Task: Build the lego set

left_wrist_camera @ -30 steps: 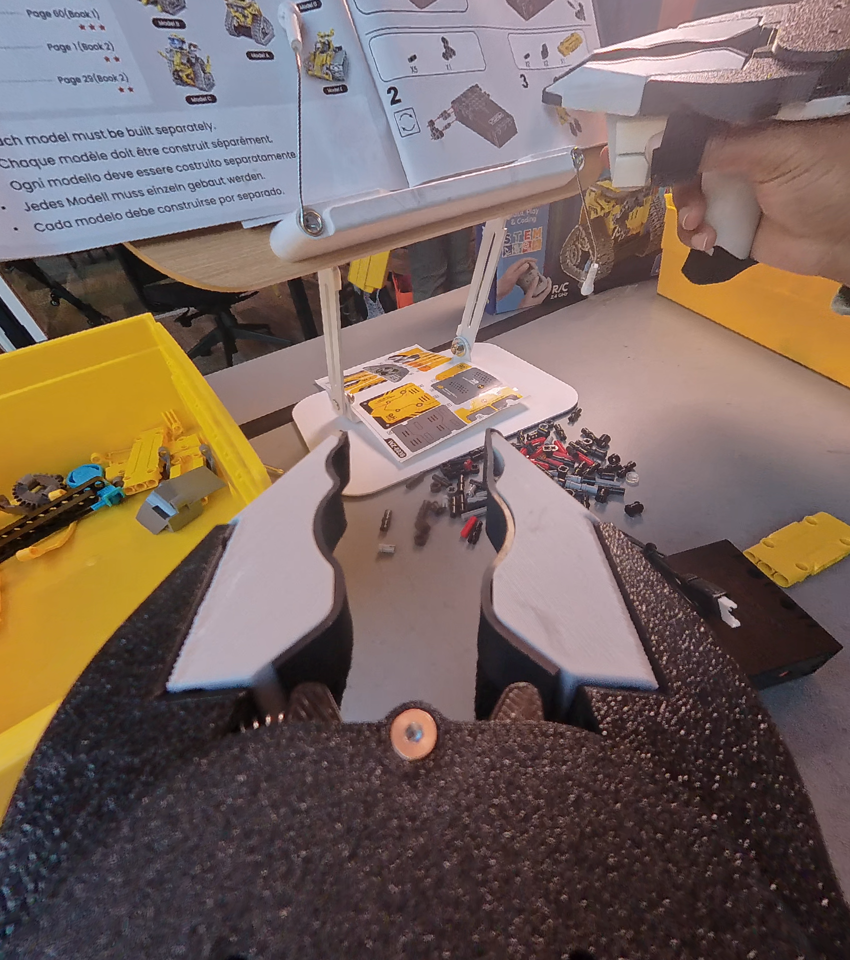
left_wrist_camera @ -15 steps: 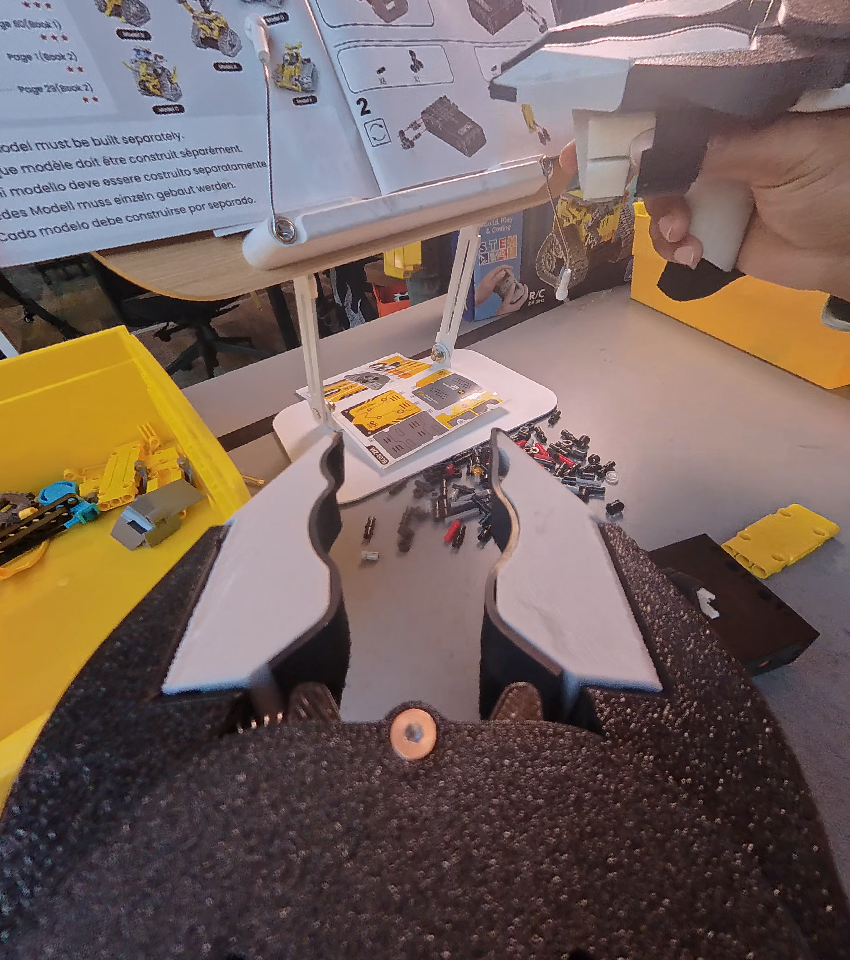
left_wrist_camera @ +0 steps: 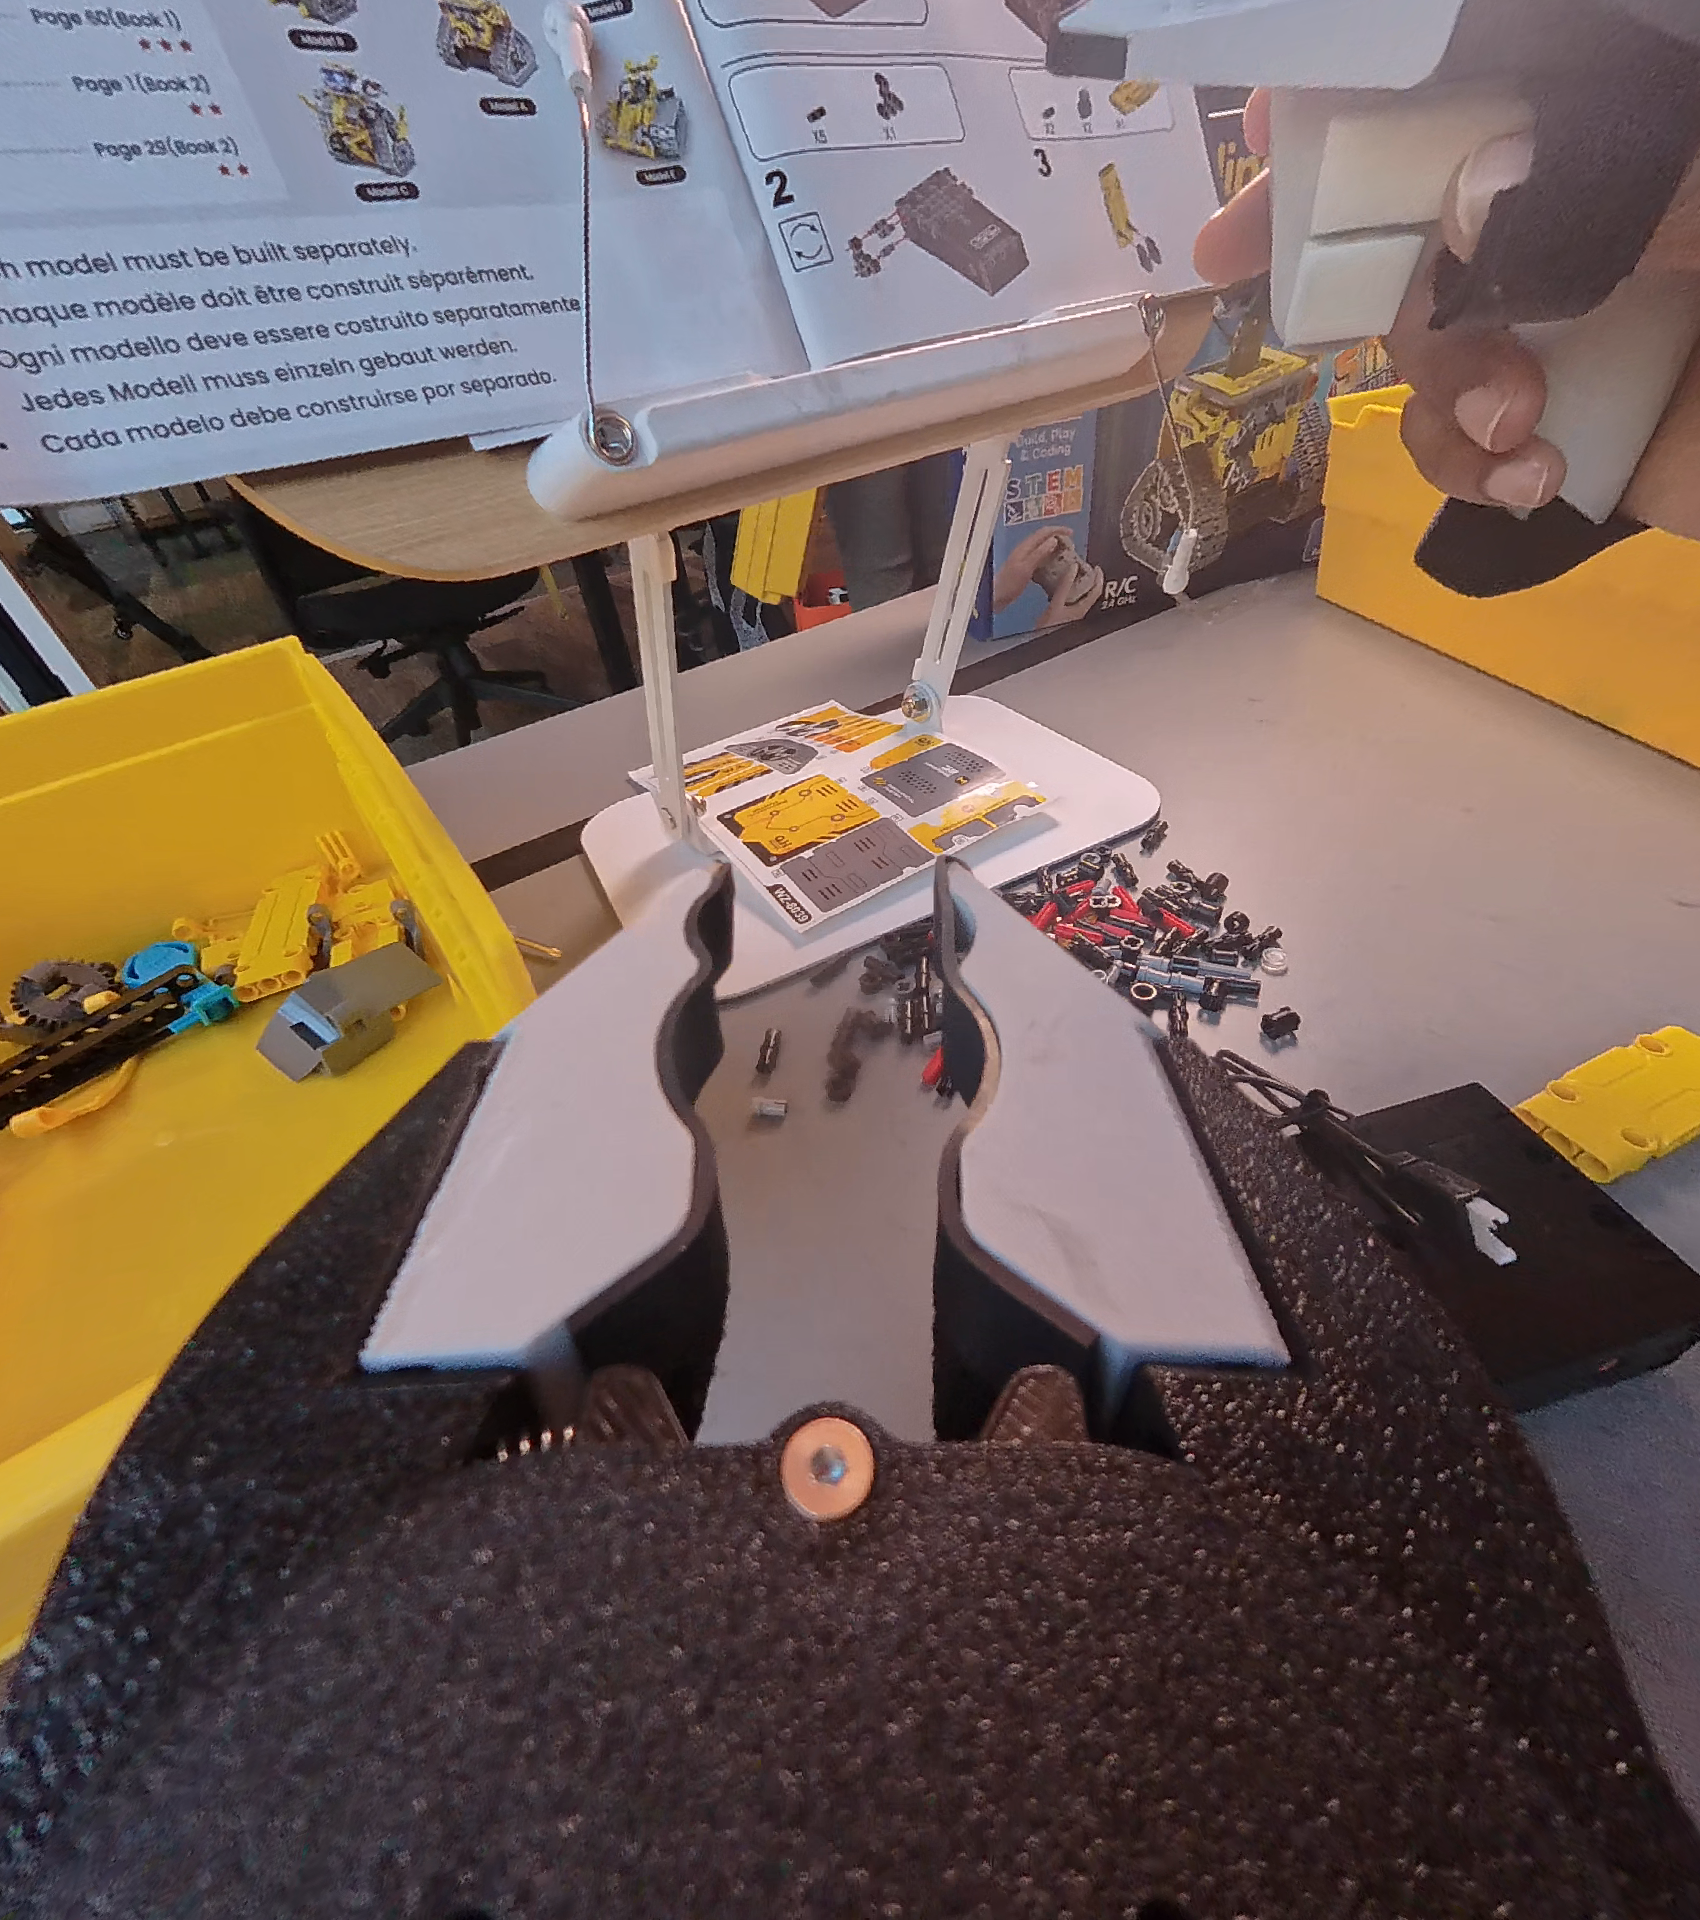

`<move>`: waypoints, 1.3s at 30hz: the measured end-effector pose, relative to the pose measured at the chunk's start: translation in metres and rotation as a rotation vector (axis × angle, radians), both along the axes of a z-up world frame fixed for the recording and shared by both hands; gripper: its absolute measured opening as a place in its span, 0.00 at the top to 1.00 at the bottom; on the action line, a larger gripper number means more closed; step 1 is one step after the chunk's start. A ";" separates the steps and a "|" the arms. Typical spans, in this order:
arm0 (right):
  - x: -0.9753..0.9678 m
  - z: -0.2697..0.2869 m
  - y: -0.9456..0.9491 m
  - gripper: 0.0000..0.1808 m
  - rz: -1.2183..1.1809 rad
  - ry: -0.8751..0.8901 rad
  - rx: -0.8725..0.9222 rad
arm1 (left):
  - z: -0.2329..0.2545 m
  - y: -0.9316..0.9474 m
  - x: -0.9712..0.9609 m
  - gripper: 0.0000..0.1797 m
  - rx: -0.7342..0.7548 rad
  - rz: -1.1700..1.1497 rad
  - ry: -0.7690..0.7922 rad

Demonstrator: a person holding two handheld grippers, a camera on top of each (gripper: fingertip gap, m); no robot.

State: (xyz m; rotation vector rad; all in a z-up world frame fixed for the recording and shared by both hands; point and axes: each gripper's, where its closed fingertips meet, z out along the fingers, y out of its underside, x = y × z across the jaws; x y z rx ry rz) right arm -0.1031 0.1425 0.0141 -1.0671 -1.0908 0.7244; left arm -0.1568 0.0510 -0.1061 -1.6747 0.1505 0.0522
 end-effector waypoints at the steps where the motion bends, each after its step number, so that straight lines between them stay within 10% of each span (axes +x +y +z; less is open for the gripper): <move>1: 0.000 -0.001 0.001 0.90 0.000 -0.002 -0.006 | 0.000 0.000 -0.001 0.79 0.003 0.006 0.002; 16: -0.015 -0.028 -0.007 0.86 0.075 -0.035 -0.163 | 0.003 0.003 -0.005 0.74 0.028 0.035 0.043; 23: 0.040 0.057 -0.019 0.82 0.160 0.004 -0.085 | 0.009 0.003 -0.005 0.73 0.045 0.031 0.026; 28: 0.167 0.041 0.019 0.68 0.054 -0.286 -0.053 | 0.023 -0.004 -0.003 0.71 0.068 0.000 0.009; 39: 0.370 -0.172 0.029 0.68 -0.245 -1.042 -0.142 | 0.040 -0.019 0.027 0.71 0.069 -0.116 0.008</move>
